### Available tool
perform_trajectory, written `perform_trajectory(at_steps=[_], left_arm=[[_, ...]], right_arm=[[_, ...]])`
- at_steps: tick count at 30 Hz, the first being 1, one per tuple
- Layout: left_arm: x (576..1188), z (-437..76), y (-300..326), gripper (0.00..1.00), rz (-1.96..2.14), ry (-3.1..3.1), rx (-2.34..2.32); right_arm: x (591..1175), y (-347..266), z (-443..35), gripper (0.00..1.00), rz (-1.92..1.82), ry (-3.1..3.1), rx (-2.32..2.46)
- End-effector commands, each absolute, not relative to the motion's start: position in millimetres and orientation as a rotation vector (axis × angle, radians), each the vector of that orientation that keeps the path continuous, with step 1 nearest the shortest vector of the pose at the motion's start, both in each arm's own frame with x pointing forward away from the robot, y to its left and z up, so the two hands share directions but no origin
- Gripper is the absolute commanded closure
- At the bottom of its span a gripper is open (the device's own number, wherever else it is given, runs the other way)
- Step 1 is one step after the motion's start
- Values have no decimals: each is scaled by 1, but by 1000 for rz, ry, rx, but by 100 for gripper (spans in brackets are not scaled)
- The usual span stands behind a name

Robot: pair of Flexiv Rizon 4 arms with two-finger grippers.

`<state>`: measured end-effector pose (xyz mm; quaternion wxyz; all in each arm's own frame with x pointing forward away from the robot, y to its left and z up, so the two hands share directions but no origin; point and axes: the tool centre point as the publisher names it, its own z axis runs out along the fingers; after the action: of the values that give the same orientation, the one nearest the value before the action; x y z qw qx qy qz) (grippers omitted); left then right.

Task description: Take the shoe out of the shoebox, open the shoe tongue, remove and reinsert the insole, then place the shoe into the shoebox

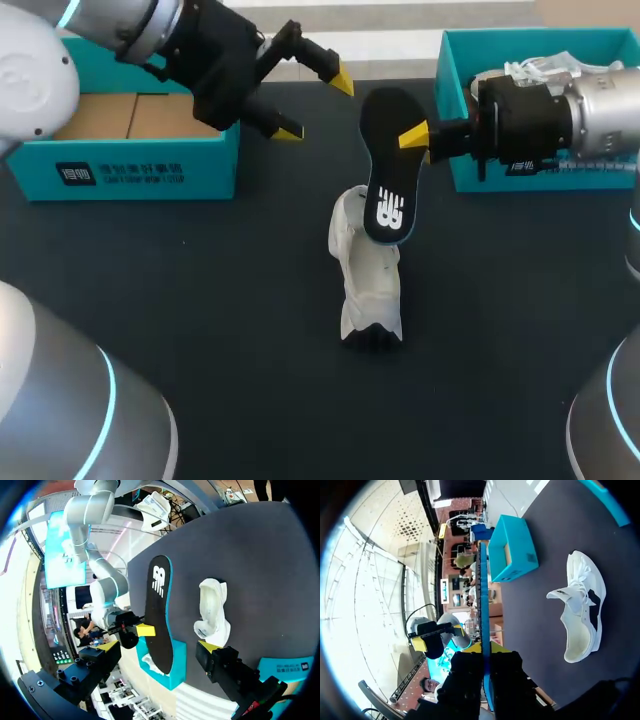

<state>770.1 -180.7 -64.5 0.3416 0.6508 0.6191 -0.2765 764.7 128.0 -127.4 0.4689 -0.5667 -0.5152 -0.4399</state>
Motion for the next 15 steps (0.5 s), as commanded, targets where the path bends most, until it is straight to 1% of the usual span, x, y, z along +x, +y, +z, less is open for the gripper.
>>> perform_trajectory(at_steps=[1,6,7,15], left_arm=[[768,-69,-179,0,-792,1533,1623],[768,-69,-179,0,-792,1533,1623],[768,-74,-178,0,-847,1517,1586],[773,-99,-169,0,-910,1441,1488]], right_arm=[[764,128,-131,100,-1074,-1247,-1394],[759,127,-126,100,-1092,-1221,-1393],[759,126,-125,100,-1097,-1217,-1392],[761,124,-115,100,-1129,-1151,-1391]])
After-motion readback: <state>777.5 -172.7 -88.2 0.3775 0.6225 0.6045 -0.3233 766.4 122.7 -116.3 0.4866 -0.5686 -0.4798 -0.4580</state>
